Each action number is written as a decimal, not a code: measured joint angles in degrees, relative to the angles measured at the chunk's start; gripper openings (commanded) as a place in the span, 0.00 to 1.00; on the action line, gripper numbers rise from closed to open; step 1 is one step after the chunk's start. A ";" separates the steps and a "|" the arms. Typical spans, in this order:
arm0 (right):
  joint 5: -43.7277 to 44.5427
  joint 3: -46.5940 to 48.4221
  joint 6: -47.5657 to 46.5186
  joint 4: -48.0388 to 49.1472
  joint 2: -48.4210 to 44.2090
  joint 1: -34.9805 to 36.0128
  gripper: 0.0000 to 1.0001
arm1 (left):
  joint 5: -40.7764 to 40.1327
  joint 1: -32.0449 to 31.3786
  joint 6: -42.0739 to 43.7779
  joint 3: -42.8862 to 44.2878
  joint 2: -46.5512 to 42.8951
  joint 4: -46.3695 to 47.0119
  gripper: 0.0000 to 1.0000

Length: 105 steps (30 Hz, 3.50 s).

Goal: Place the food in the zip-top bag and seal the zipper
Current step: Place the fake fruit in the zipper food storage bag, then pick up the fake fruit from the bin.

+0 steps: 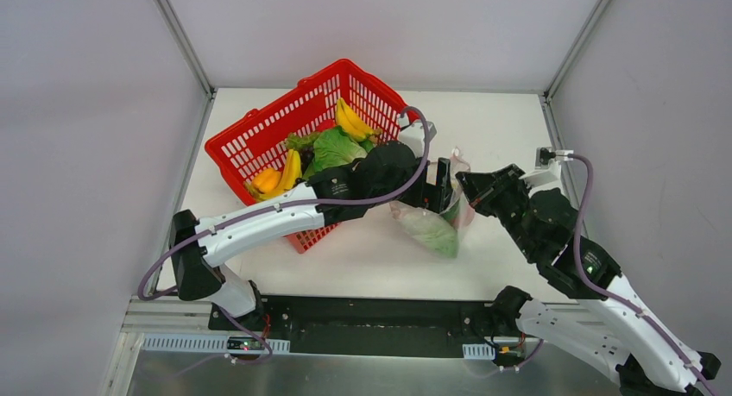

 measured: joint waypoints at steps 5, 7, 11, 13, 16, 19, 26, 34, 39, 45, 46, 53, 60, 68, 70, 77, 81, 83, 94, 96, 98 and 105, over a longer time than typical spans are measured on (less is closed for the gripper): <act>2.78 0.76 -2.05 -0.63 1.36 0.00 0.02 | 1.20 0.17 1.09 0.00 -1.03 -1.16 0.94; 3.50 0.92 -2.71 -0.74 1.64 0.00 0.02 | 1.64 0.31 1.53 -0.59 -2.25 -1.09 0.95; 4.66 1.36 -3.69 -1.42 2.40 0.00 0.03 | 2.82 0.35 3.37 -2.19 -6.56 -1.99 0.97; 5.01 1.36 -3.91 -1.57 2.71 0.00 0.02 | 2.93 0.35 4.57 -2.43 -8.94 -2.64 0.98; 4.61 1.31 -4.24 -1.81 2.93 0.00 0.02 | 2.03 0.35 6.34 -3.39 -13.29 -4.72 0.99; 3.28 0.79 -4.28 -1.84 2.86 0.00 0.02 | -0.79 0.63 7.69 -5.03 -17.97 -7.32 0.99; 0.42 -1.07 -3.43 -1.90 2.54 0.00 0.02 | -6.75 6.95 8.68 -9.75 -25.33 -14.36 0.99; -2.16 -1.14 -3.06 -1.90 2.78 0.00 0.02 | -10.88 17.31 9.01 -10.67 -29.00 -22.73 0.99; -3.06 -1.14 -3.04 -1.90 2.84 0.00 0.02 | -10.51 25.70 8.96 -11.02 -28.50 -27.02 0.99; -4.07 -1.14 -3.06 -2.08 2.82 0.00 0.02 | -7.10 33.14 9.01 -12.66 -24.68 -29.64 0.99; -4.11 -1.14 -3.06 -2.19 2.80 0.00 0.02 | -6.29 34.36 9.09 -12.90 -23.63 -29.77 0.99; -4.15 -1.14 -3.06 -2.82 2.78 0.00 0.02 | 0.02 42.42 10.56 -14.36 -15.52 -29.29 0.94; -4.31 -1.14 -3.04 -3.23 2.78 0.00 0.03 | 5.70 45.03 11.43 -16.94 -8.96 -26.10 0.86; -4.55 -1.14 -3.04 -3.34 2.80 0.00 0.03 | 11.61 45.03 11.72 -19.15 -6.84 -22.95 0.68; -4.61 -1.14 -3.04 -3.41 2.80 0.00 0.03 | 12.02 45.03 11.85 -19.17 -5.70 -23.08 0.68; -4.94 -1.14 -3.04 -3.45 2.84 0.00 0.03 | 12.02 45.03 11.85 -20.04 -4.96 -23.52 0.75; -5.16 -1.14 -3.02 -3.50 2.97 0.00 0.03 | 12.28 45.03 11.82 -21.03 -5.03 -23.50 0.56; -5.16 -1.14 -2.95 -3.50 2.97 0.00 0.03 | 13.11 45.03 11.91 -21.90 -5.07 -23.50 0.46; -5.38 -1.14 -2.82 -3.48 3.13 0.00 0.03 | 14.64 45.03 12.92 -22.75 -6.34 -24.46 0.00; -5.38 -1.14 -2.82 -3.50 3.13 0.00 0.03 | 14.67 45.03 13.05 -22.84 -7.02 -24.61 0.00; -5.38 -1.14 -2.82 -3.48 3.13 0.00 0.03 | 14.64 45.03 13.09 -22.86 -7.82 -24.65 0.00; -5.38 -1.14 -2.67 -3.50 3.10 0.00 0.03 | 14.45 45.03 13.05 -23.78 -13.81 -24.61 0.00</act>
